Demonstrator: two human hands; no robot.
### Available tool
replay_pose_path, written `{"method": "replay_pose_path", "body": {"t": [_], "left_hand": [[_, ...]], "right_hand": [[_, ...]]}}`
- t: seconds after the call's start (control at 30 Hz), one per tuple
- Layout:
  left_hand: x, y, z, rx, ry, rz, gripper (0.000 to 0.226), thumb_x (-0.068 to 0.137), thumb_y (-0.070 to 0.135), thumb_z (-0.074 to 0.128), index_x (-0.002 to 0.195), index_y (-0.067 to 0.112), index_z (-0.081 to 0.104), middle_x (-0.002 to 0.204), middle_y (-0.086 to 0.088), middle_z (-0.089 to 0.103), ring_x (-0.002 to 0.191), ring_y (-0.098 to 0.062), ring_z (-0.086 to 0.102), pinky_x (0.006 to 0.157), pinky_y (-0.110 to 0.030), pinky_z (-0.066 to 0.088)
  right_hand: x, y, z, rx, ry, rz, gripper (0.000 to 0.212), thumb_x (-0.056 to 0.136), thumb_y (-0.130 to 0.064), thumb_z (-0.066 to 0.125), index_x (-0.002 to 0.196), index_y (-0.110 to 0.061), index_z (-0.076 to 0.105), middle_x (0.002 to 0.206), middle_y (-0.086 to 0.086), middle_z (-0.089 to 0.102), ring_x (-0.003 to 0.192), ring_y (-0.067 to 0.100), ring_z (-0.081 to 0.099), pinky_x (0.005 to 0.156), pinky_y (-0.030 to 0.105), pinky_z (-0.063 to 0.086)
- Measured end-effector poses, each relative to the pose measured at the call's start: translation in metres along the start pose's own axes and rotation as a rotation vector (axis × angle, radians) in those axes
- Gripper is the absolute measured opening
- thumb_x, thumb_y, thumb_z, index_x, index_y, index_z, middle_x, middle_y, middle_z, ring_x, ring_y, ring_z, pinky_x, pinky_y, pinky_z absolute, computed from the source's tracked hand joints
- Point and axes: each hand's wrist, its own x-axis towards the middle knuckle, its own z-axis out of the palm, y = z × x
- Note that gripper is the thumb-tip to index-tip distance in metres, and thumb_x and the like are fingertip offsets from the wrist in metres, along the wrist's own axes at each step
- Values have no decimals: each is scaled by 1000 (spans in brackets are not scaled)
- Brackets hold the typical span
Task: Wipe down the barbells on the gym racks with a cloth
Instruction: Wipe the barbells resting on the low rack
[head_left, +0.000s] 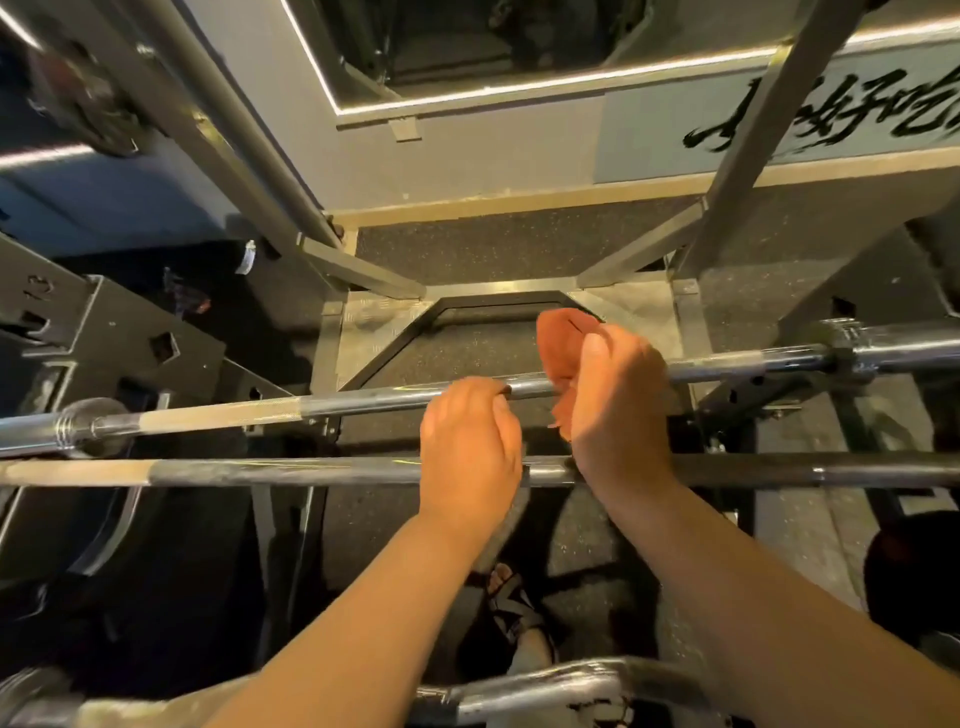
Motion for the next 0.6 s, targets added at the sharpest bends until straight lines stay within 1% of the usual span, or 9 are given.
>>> {"method": "replay_pose_path", "body": {"t": [0.07,0.13,0.2,0.27,0.33,0.37,0.47,0.53,0.6], "left_hand": [[20,-15,-1,67,-15,2,36,106,24,33,119,11,64,114,-4,64,117,-22,57,107,-41,42],[38,-30,4,146,-71,7,38,107,25,29,116,10,64,113,-6,64,120,-26,56,111,-45,38],[50,-39,10,243,-134,18,52,106,31,17,101,14,66,101,-4,66,111,-27,58,111,-46,37],[55,-40,12,296,-159,13,61,103,35,9,87,19,65,90,0,65,107,-25,59,112,-45,36],[58,-38,11,263,-141,-4,54,103,35,11,77,24,56,79,5,58,96,-22,60,110,-43,38],[59,-37,10,247,-136,-4,50,104,35,13,75,25,52,77,7,55,91,-20,59,106,-42,40],[61,-36,9,259,-139,-8,52,105,37,13,79,25,57,80,6,60,88,-17,59,101,-39,41],[61,-35,9,271,-165,-31,54,104,38,11,83,25,58,85,5,63,90,-17,60,97,-37,40],[59,-35,8,264,-182,-38,50,104,39,10,83,26,53,84,6,60,91,-18,60,95,-37,39]], "right_hand": [[5,9,24,-336,-241,-185,25,107,-20,36,105,-11,60,99,2,58,91,23,55,89,43,46],[5,17,44,-642,-444,-266,38,104,-35,34,127,-13,56,121,4,57,112,26,53,108,45,35],[11,18,50,-666,-463,-310,38,101,-38,39,124,-15,57,119,5,59,110,28,54,109,45,34],[22,17,47,-682,-508,-392,26,100,-36,45,108,-18,63,104,4,63,94,26,57,96,42,43],[34,17,44,-740,-607,-436,25,100,-37,50,103,-18,66,99,6,65,89,27,58,84,43,48],[38,17,44,-753,-660,-441,29,101,-39,46,106,-18,65,102,6,64,91,27,59,82,43,49],[36,14,41,-737,-704,-378,45,100,-41,21,112,-21,60,108,4,61,97,25,56,89,42,47],[26,16,36,-684,-673,-306,39,101,-37,24,114,-20,57,114,2,58,106,24,53,100,42,43],[21,22,27,-689,-684,-273,43,104,-39,24,125,-16,55,125,4,54,121,25,47,112,44,34]]}}
